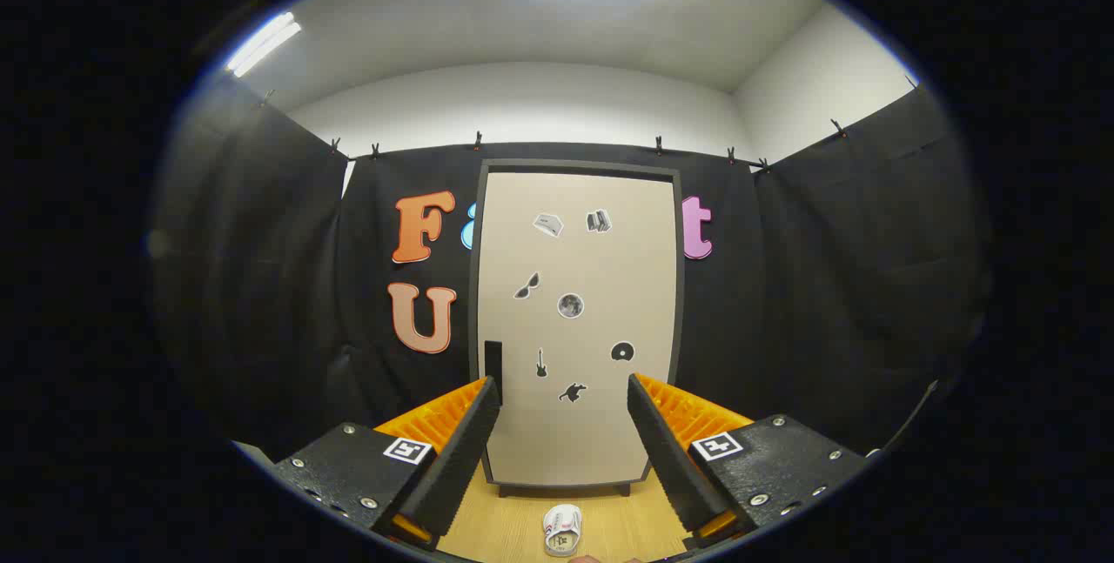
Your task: Open the shoe cabinet door, grab the shoes and put them into the shoe cabinet, then close the shoe cabinet door.
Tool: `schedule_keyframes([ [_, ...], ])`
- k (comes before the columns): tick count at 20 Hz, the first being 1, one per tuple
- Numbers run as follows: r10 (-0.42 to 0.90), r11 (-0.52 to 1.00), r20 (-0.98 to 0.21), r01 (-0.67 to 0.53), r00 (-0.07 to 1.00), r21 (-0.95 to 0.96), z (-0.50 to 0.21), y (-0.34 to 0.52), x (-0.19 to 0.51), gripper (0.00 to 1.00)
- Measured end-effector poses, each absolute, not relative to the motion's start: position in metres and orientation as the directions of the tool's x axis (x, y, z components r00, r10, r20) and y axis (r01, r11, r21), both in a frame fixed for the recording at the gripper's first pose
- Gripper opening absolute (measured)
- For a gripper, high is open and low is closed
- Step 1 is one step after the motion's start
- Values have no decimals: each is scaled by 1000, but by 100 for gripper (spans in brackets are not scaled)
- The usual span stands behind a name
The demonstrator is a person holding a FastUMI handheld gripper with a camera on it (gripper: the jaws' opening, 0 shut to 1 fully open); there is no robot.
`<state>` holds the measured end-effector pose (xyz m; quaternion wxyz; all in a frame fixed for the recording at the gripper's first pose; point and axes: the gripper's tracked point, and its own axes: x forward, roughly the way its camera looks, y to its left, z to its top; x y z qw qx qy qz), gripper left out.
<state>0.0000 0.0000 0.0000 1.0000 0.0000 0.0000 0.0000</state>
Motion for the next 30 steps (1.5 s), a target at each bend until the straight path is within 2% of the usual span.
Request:
schedule_keyframes([
  [5,47,999,16,-47,999,7,3,13,4,93],
  [7,8,1000,-21,-8,1000,8,-10,5,3,94],
  [17,19,1000,22,-19,1000,-6,0,11,11,93],
  [30,40,999,-27,-40,999,11,-30,67,70,93],
])
